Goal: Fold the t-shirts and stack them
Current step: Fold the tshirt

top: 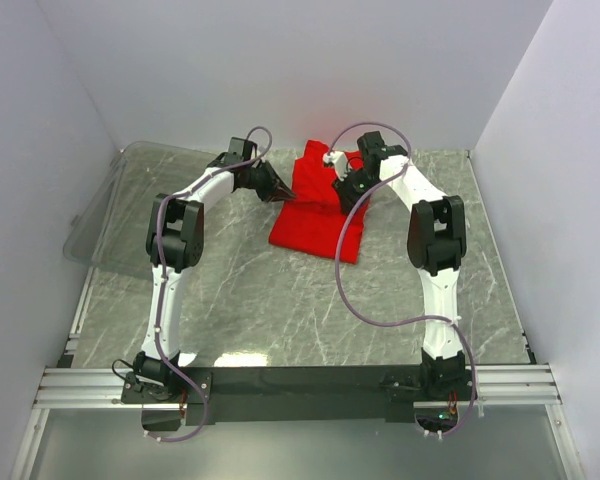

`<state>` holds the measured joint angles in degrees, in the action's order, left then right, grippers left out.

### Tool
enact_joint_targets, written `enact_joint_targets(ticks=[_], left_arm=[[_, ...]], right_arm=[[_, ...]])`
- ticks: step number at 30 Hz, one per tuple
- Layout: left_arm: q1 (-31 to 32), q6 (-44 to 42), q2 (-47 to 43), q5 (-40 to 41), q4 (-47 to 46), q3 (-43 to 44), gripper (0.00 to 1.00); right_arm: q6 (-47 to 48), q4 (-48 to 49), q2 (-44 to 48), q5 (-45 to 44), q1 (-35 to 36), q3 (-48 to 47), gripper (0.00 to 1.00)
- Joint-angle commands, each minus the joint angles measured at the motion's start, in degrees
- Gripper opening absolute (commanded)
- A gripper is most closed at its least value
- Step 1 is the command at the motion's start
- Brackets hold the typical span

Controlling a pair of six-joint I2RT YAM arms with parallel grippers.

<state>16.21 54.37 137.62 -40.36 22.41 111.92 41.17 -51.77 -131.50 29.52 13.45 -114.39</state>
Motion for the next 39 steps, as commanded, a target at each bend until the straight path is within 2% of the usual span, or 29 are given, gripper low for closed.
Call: enact_joint_targets(ticks=[1, 3, 4, 9, 10, 12, 13, 15, 17, 19, 20, 21, 24, 25, 29, 33, 39], left_arm=[[-0.3, 1.3, -0.1, 1.2, -2.8, 3.0, 0.16], [-0.4, 1.6, -1.1, 2.5, -3.8, 3.2, 0.3], [-0.4, 1.7, -1.7, 2.8, -4.2, 3.2, 0.44], [-1.4, 0.0, -7.0, 7.0, -5.3, 2.8, 0.56], [-1.5, -1.4, -8.1, 7.7, -5.4, 2.3, 0.58], [-2.0, -2.7, -11.5, 8.3, -6.6, -0.2, 0.61], [-2.1, -4.4, -12.6, 8.2, -7.4, -1.3, 0.61], [-2.2, -7.0, -15.3, 7.3, -6.9, -3.4, 0.61], [-2.2, -12.0, -18.0, 7.4, -3.4, -6.5, 0.62], [-2.2, -16.1, -20.8, 8.2, -1.8, -10.8, 0.63], [-2.2, -17.4, -24.0, 9.1, -0.9, -15.7, 0.63], [-2.2, -18.4, -25.6, 9.2, -0.5, -18.4, 0.64], [-2.2, -21.8, -31.7, 10.6, 0.4, -28.6, 0.64], [-2.1, -22.1, -33.1, 11.0, 0.2, -31.1, 0.65], [-2.2, -21.8, -37.3, 11.6, -2.1, -42.0, 0.66], [-2.2, -20.6, -36.0, 11.8, -5.2, -43.9, 0.66], [-1.9, -20.0, -32.0, 13.0, -4.0, -40.6, 0.66]], right_arm=[[-2.8, 4.9, 1.2, -3.7, -0.6, -2.8, 0.4], [-4.9, 6.3, 2.6, -5.0, -1.2, -2.9, 0.46], [-5.4, 7.5, 3.1, -6.0, -1.6, -2.9, 0.48], [-8.6, 9.9, 7.6, -8.0, -3.6, -2.7, 0.5], [-8.5, 9.4, 8.3, -6.7, -4.7, -2.4, 0.47], [-7.3, 8.6, 10.7, -0.3, -5.5, -0.7, 0.43], [-5.6, 6.4, 11.7, 2.5, -6.3, 1.3, 0.36], [1.8, 3.4, 14.9, 9.7, -6.3, 4.2, 0.32], [7.7, 0.4, 19.9, 13.9, -6.4, 11.4, 0.31], [16.0, 1.0, 24.3, 16.2, -6.1, 21.0, 0.38], [18.6, 1.7, 28.8, 16.1, -5.6, 24.2, 0.41], [22.8, 2.8, 30.9, 15.0, -5.1, 27.2, 0.46], [28.7, 4.4, 37.4, 11.5, -2.0, 37.5, 0.52], [28.8, 7.3, 38.6, 7.4, -0.7, 42.0, 0.52], [26.1, 15.3, 40.4, -1.2, 4.9, 49.3, 0.53], [23.0, 21.0, 38.3, -6.4, 8.0, 51.5, 0.53], [20.5, 25.0, 35.0, -10.4, 9.4, 51.7, 0.55]])
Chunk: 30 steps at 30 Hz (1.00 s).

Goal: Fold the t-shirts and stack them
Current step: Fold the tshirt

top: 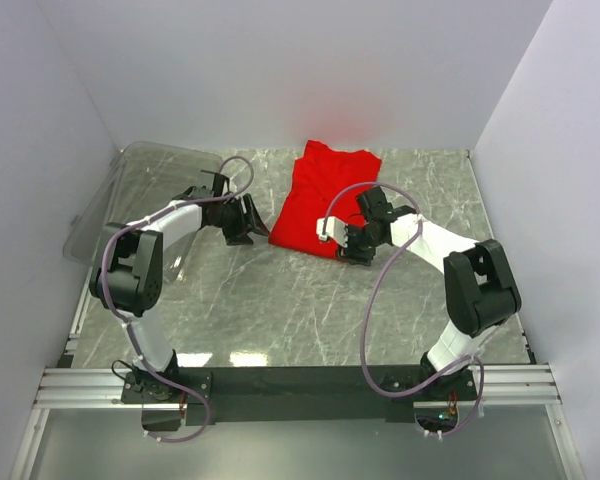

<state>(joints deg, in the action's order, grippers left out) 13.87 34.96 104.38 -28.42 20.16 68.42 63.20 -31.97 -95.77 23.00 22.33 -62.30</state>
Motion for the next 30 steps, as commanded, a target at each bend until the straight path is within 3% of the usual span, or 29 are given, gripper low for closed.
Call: enact_joint_targets(ticks=[1, 14, 30], left_arm=[[0.6, -0.3, 1.5, 1.4, -1.6, 3.1, 0.66], [3.7, 2.3, 8.1, 3.7, 1.8, 9.2, 0.65], [5.2, 5.0, 12.7, 5.4, 2.8, 10.7, 0.48]], right_arm=[[-1.5, 5.7, -1.0, -4.1, 0.6, -0.4, 0.55], [-2.9, 6.2, -3.4, -4.5, 2.1, -0.4, 0.56], [0.0, 1.0, -0.6, 2.6, -1.2, -0.4, 0.56]])
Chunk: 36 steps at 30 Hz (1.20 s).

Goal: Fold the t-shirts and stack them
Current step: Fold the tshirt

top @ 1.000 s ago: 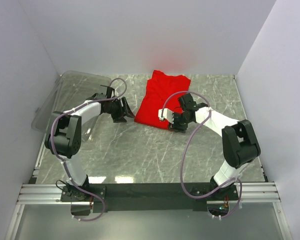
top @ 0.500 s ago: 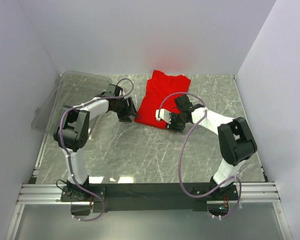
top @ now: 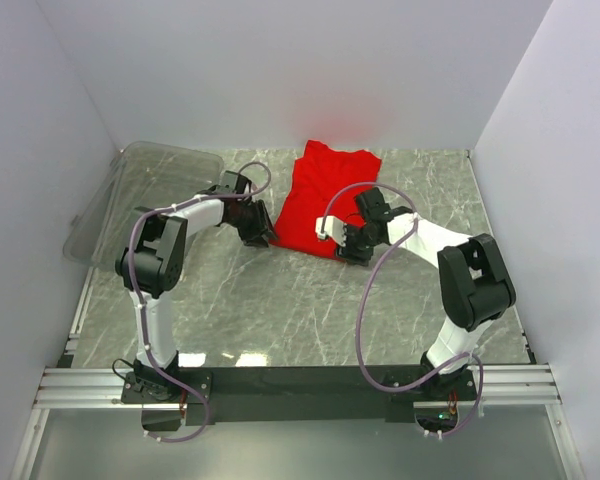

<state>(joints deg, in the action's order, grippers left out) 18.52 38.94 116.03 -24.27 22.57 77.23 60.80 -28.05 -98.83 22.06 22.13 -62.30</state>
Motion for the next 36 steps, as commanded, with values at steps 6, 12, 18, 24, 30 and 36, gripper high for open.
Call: enact_joint_targets(ticks=[6, 12, 18, 24, 30, 36], left_arm=[[0.7, 1.6, 2.3, 2.0, 0.1, 2.9, 0.46], [0.9, 1.5, 3.7, 2.6, 0.4, 3.4, 0.35], [0.9, 1.3, 2.5, 2.7, -0.9, 2.5, 0.11], [0.9, 1.0, 1.5, 2.3, -0.6, 3.2, 0.01], [0.9, 1.1, 1.3, 1.2, -0.6, 3.4, 0.01], [0.9, 1.1, 1.4, 0.6, -0.8, 3.5, 0.01]], right_arm=[[6.2, -5.8, 3.3, 6.9, -1.8, -0.4, 0.57], [6.5, -6.4, 2.4, 7.5, -1.7, -1.6, 0.57], [14.2, -12.0, 2.9, 11.5, -2.4, -1.9, 0.58], [16.6, -12.0, 1.2, 11.4, -3.0, -3.6, 0.58], [13.3, -8.9, -2.9, 6.2, -2.7, -6.2, 0.58], [14.2, -9.0, -4.2, 3.8, -1.2, -5.6, 0.57]])
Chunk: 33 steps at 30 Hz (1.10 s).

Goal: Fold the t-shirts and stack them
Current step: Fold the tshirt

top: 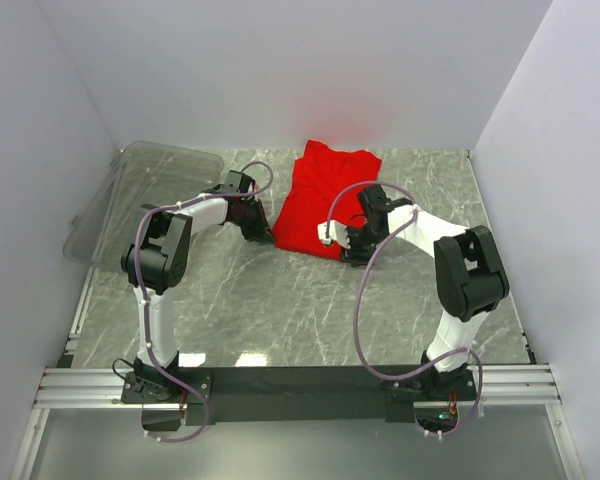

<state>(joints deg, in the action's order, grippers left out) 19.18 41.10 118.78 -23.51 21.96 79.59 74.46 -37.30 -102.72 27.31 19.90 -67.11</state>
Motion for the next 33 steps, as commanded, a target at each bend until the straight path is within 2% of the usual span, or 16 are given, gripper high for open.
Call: enact_joint_targets(ticks=[1, 8, 12, 15, 17, 18, 19, 28, 33], left_arm=[[0.2, -1.0, -1.4, -0.1, -0.2, 1.2, 0.01], [0.2, -1.1, -1.0, -0.7, -0.1, 1.6, 0.01], [0.2, -1.1, -1.0, -0.9, 0.0, 1.6, 0.01], [0.2, -1.0, -1.2, -1.3, -0.2, 1.5, 0.01], [0.2, -0.9, -1.3, -1.3, -0.3, 1.4, 0.01], [0.2, -0.9, -1.5, -1.3, -0.5, 1.2, 0.01], [0.2, -1.0, -1.9, -1.5, -0.8, 0.9, 0.01], [-0.3, -2.8, -10.5, -4.8, -4.7, -6.2, 0.01], [-0.5, -4.4, -16.3, -7.0, -3.7, -10.2, 0.01]], right_arm=[[0.3, 0.2, -0.3, -1.6, 1.0, -0.6, 0.57], [-4.2, 2.8, -2.8, -5.2, 2.4, -0.8, 0.56], [-6.2, 4.9, -4.1, -7.8, 3.4, -1.2, 0.5], [-6.9, 5.4, -4.5, -9.6, 3.9, -1.0, 0.38], [-6.8, 5.3, -4.4, -9.8, 4.0, -0.6, 0.24], [-7.0, 5.4, -4.2, -9.7, 3.9, -0.3, 0.14], [-7.3, 5.5, -3.9, -9.4, 3.8, -0.1, 0.0], [-10.0, -0.2, 5.9, 0.7, 1.5, -0.9, 0.0], [-12.2, -4.2, 11.7, 6.1, 1.5, 0.1, 0.0]])
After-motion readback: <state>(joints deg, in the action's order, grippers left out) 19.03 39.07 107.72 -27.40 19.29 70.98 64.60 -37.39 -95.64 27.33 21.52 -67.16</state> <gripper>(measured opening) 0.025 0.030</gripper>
